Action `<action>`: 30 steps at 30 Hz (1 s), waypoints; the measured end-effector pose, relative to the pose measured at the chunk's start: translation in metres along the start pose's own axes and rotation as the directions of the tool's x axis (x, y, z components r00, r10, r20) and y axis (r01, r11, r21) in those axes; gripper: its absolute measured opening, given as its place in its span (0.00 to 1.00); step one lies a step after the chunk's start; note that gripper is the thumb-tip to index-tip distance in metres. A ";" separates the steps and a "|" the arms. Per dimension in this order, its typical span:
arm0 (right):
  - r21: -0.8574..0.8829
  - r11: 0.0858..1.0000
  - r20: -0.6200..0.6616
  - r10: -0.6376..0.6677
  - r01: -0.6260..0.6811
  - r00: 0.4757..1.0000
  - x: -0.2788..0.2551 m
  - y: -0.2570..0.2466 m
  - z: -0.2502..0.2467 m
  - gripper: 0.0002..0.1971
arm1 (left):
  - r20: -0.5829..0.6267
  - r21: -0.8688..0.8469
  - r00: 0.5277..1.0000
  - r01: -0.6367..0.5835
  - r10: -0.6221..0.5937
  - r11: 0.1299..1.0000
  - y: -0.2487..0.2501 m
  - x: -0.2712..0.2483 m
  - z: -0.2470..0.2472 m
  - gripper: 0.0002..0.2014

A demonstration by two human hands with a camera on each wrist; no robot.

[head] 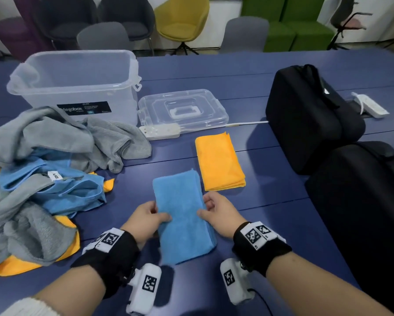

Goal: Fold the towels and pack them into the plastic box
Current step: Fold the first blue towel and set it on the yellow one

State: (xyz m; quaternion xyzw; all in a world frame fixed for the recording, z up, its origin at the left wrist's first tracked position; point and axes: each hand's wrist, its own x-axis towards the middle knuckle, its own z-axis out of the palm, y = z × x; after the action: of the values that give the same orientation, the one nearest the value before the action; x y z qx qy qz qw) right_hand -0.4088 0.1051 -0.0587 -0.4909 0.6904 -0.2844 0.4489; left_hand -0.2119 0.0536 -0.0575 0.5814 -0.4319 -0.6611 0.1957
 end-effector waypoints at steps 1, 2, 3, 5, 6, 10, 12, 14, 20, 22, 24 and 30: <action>0.017 0.999 -0.033 -0.028 0.029 0.999 0.005 -0.006 -0.010 0.07 | -0.001 -0.018 0.999 -0.050 0.050 0.999 0.011 0.005 0.006 0.11; 0.033 0.998 -0.069 -0.049 0.051 0.996 0.012 -0.012 -0.022 0.07 | -0.024 -0.010 0.994 -0.107 0.107 0.994 0.024 0.009 0.012 0.15; 0.045 0.997 -0.115 -0.059 0.064 0.992 0.020 -0.018 -0.034 0.08 | -0.063 0.009 0.983 -0.173 0.173 0.985 0.035 0.019 0.018 0.21; 0.079 0.995 -0.239 -0.043 0.064 0.970 0.039 -0.028 -0.058 0.11 | -0.137 0.043 0.958 -0.250 0.253 0.967 0.056 0.042 0.028 0.27; 0.109 0.992 -0.299 -0.026 0.061 0.954 0.049 -0.031 -0.069 0.13 | -0.162 0.061 0.944 -0.280 0.287 0.958 0.067 0.054 0.033 0.26; 0.129 0.989 -0.485 -0.001 0.073 0.874 0.082 -0.032 -0.103 0.16 | -0.180 0.156 0.882 -0.411 0.435 0.898 0.107 0.091 0.060 0.27; 0.114 0.992 -0.532 0.014 0.055 0.847 0.093 -0.026 -0.112 0.15 | -0.198 0.251 0.861 -0.417 0.468 0.874 0.115 0.110 0.070 0.26; 0.098 0.995 -0.532 0.057 -0.006 0.845 0.104 -0.015 -0.114 0.13 | -0.184 0.301 0.883 -0.367 0.431 0.880 0.114 0.128 0.080 0.24; -0.039 0.973 -0.433 0.188 -0.227 0.881 0.123 0.014 -0.106 0.11 | -0.040 0.485 0.964 -0.211 0.262 0.849 0.084 0.145 0.093 0.19; -0.056 0.977 -0.447 0.161 -0.207 0.880 0.123 0.014 -0.109 0.09 | -0.043 0.440 0.944 -0.275 0.326 0.855 0.083 0.143 0.094 0.17; -0.063 0.982 -0.456 0.132 -0.180 0.880 0.123 0.014 -0.114 0.09 | -0.042 0.395 0.924 -0.333 0.379 0.856 0.084 0.141 0.095 0.16; -0.120 0.962 -0.419 0.176 -0.246 0.891 0.121 0.025 -0.123 0.09 | 0.006 0.475 0.971 -0.211 0.237 0.854 0.075 0.137 0.105 0.21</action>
State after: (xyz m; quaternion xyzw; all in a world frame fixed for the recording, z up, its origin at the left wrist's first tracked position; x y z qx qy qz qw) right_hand -0.5438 -0.0043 -0.0673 -0.3798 0.8391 -0.2692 0.2814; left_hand -0.3624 -0.0558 -0.0844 0.5745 -0.6392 -0.4930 0.1353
